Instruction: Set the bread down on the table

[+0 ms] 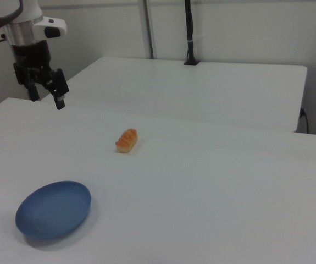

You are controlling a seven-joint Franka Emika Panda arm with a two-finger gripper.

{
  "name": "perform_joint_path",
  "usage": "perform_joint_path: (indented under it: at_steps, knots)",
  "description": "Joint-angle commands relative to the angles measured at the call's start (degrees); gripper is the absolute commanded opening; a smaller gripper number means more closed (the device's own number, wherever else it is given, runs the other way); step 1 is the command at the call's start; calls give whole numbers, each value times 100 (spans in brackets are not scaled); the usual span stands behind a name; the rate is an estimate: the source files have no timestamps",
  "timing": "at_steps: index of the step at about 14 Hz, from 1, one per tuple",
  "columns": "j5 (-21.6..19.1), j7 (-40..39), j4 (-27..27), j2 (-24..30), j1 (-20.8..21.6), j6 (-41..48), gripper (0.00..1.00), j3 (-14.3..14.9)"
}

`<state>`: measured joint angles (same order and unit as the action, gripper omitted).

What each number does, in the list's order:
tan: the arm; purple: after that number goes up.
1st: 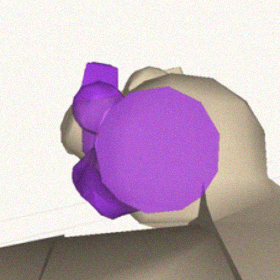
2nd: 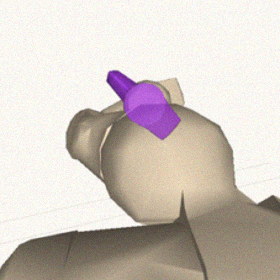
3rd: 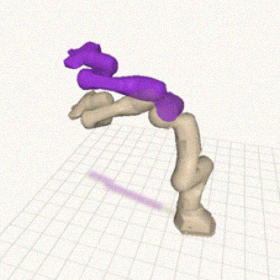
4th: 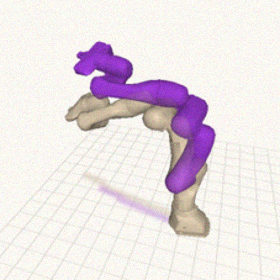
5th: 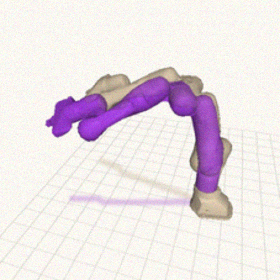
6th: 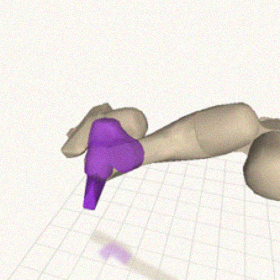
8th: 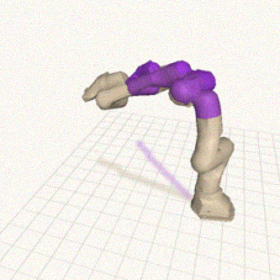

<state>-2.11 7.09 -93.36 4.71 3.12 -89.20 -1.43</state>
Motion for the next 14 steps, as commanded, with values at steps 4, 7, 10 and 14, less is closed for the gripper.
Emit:
perform_joint_path:
  at_steps: [4,7,10,14]
  knots:
    - [-79,-806,-200,-224,268,-1186,100,319]
    - [-96,-788,-165,-304,268,-1346,100,380]
    - [-96,-806,-165,-330,268,-1328,100,380]
    - [-96,-770,-165,-330,260,-1310,100,380]
